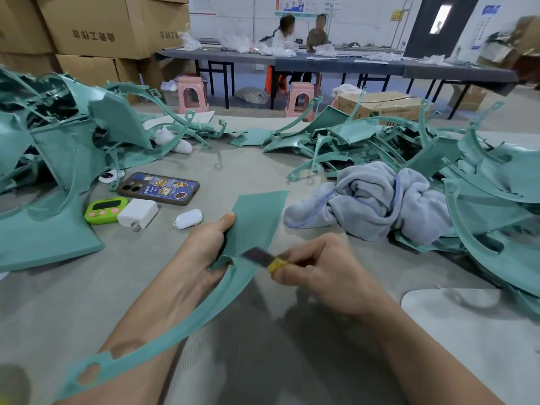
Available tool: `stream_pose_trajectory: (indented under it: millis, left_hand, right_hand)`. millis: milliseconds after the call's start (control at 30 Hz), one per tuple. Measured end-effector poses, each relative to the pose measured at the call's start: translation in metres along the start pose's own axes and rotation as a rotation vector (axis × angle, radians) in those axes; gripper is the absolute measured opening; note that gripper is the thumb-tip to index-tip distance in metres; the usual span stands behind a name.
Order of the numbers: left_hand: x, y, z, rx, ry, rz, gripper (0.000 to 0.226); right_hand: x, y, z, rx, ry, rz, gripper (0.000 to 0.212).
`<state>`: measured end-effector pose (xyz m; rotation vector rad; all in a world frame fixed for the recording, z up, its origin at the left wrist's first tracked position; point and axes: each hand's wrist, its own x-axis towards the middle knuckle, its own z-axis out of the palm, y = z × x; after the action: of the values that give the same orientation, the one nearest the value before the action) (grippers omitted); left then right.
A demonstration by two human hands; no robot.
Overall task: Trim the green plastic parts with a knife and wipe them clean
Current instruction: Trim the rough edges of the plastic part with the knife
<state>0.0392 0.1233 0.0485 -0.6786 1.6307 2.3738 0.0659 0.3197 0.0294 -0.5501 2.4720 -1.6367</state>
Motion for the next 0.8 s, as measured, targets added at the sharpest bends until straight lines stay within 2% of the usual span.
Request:
stream_pose_trajectory:
  millis: [100, 133, 200, 267, 333, 367, 400, 500, 533, 600, 700, 733, 767, 800]
  left_hand:
    - [0.001, 0.004, -0.004, 0.010, 0.015, 0.039, 0.050]
    - [0.001, 0.005, -0.006, 0.010, 0.035, 0.074, 0.053]
    - [0.002, 0.007, -0.007, 0.010, 0.059, 0.115, 0.050]
    - [0.003, 0.007, -0.007, -0.001, 0.058, 0.116, 0.052]
    - [0.002, 0.004, -0.007, 0.019, 0.041, 0.107, 0.051]
    - [0.003, 0.003, -0.007, 0.032, 0.036, 0.101, 0.045]
    - [0.003, 0.002, -0.007, 0.046, 0.028, 0.090, 0.040]
    - [0.004, 0.000, -0.007, 0.059, 0.026, 0.082, 0.040]
    - [0.005, 0.000, -0.008, 0.053, 0.029, 0.099, 0.045]
    - [0.005, -0.001, -0.007, 0.047, 0.042, 0.142, 0.053]
    - [0.008, -0.003, -0.006, -0.003, 0.013, 0.120, 0.050]
    - [0.008, -0.003, -0.005, -0.014, 0.004, 0.111, 0.046]
    - [0.010, -0.004, -0.007, -0.026, -0.003, 0.114, 0.048]
    - [0.014, -0.003, -0.008, -0.042, -0.001, 0.123, 0.052]
  right_hand:
    - [0.004, 0.010, -0.007, -0.083, 0.425, 0.074, 0.013]
    - [0.003, 0.011, -0.012, -0.109, 0.495, 0.075, 0.015]
    - [0.001, 0.009, -0.019, 0.047, 0.435, -0.012, 0.011]
    - [-0.004, 0.000, -0.014, 0.209, 0.191, -0.110, 0.004]
    - [-0.008, -0.005, -0.003, 0.157, -0.015, -0.112, 0.004]
    - [-0.006, -0.005, 0.001, 0.089, -0.019, -0.086, 0.005]
    - [-0.003, -0.003, 0.004, 0.047, 0.051, -0.060, 0.009]
    - [0.004, 0.009, -0.002, 0.018, 0.419, 0.036, 0.022]
    - [0.004, 0.011, -0.007, 0.026, 0.480, 0.027, 0.024]
    - [0.001, 0.009, -0.014, 0.118, 0.416, -0.070, 0.020]
    - [-0.002, 0.003, -0.007, 0.159, 0.059, -0.109, 0.018]
    - [-0.001, 0.003, -0.002, 0.094, 0.025, -0.065, 0.021]
    - [0.002, 0.006, -0.001, 0.024, 0.082, -0.021, 0.021]
    - [0.005, 0.010, -0.003, -0.050, 0.207, 0.020, 0.016]
